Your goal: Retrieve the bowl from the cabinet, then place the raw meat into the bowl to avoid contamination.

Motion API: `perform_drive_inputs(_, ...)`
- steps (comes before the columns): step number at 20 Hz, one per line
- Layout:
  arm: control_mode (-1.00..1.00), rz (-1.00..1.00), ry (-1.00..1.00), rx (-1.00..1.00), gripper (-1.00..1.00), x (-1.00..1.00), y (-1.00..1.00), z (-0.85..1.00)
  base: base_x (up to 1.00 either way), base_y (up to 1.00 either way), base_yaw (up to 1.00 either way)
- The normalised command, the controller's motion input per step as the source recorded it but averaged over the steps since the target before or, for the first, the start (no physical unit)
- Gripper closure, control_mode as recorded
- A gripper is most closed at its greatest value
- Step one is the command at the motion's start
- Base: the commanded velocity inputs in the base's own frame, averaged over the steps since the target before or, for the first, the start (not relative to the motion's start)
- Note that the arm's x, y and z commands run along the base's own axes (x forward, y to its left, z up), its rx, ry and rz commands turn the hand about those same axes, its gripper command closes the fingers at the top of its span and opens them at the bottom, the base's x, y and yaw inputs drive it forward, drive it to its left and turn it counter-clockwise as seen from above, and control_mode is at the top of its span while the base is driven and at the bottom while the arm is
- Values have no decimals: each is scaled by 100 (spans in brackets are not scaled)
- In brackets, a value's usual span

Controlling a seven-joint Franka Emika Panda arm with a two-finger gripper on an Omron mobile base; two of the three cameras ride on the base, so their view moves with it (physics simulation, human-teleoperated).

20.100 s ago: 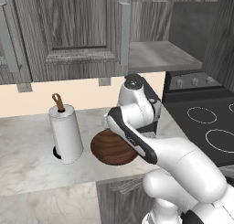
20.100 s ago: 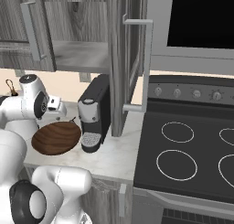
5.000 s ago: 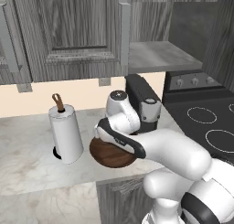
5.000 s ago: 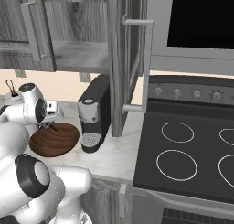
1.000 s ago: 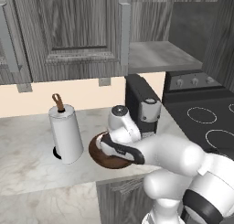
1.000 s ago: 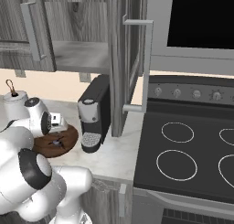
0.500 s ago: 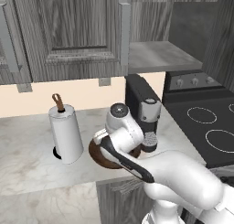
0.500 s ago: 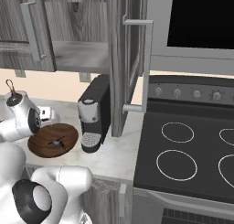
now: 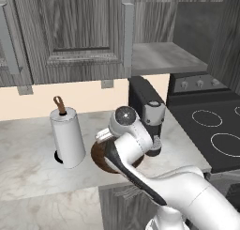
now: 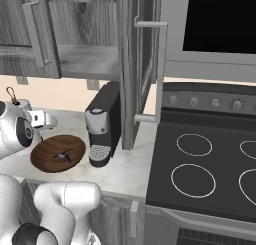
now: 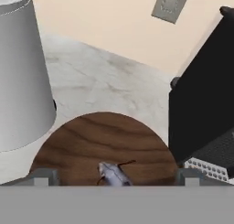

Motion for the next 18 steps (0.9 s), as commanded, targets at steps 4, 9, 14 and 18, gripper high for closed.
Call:
perform_drive_inputs(4,-100,-3,-18,-5,-100,-30,26,45,0,0,0)
perform_drive_inputs(9,-100,-3,-20,-5,-100,-36,33,52,0,0,0)
perform_drive_inputs(14,-100,-2,-18,-4,-100,-44,26,47,0,0,0)
perform_drive_inputs(18,-100,-2,-14,-3,-100,-47,18,38,0,0,0)
